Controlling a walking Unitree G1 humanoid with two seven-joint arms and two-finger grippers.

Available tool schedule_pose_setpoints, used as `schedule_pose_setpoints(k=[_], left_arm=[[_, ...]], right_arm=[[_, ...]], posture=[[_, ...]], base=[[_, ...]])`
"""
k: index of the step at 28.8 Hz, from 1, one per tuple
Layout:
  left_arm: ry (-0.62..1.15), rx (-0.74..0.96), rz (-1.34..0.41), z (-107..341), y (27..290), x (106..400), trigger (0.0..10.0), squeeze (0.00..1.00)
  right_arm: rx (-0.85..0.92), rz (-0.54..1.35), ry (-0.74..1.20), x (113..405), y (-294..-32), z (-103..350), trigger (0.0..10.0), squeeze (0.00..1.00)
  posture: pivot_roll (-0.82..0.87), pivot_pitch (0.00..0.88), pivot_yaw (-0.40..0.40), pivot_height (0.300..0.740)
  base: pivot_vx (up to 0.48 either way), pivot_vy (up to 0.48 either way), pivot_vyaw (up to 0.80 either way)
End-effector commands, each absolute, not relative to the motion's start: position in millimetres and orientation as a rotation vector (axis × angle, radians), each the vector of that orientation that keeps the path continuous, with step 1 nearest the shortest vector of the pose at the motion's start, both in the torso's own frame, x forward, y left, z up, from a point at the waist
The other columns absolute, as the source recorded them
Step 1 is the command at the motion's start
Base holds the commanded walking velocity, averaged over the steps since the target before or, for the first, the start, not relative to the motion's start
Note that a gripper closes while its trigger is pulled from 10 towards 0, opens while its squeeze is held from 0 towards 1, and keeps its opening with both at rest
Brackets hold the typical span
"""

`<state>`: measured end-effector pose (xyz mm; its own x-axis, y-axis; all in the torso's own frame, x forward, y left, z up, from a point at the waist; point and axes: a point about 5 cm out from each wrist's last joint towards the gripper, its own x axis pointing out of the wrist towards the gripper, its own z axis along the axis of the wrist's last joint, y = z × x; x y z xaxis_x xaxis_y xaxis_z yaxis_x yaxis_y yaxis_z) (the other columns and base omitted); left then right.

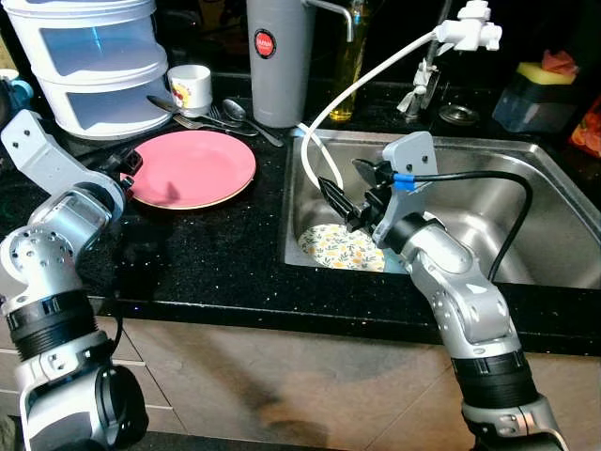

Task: Kitchen organization

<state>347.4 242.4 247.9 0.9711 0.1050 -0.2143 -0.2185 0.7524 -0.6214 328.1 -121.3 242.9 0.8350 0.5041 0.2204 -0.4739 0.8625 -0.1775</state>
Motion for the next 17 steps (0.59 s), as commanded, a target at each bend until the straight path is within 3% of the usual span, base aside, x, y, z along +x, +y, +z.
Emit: schedule_pose_setpoints(k=[1,17], left_arm=[[0.2,-0.722,0.192,244.2,245.0,350.6,10.0,0.0],[0.166,-0.761,0.121,260.0,243.2,370.7,10.0,0.0]], right_arm=[[-0.115,0.516,-0.249,328.6,-123.3,242.6,10.0,0.0],[-0.108,0.489,-0.266,327.6,-127.9,245.9,10.0,0.0]], posture=[[0.17,0.051,0.003,0.74],[0.16,0.05,0.012,0.74]], base=[[0.0,0.0,0.0],[0.0,0.0,0.0]])
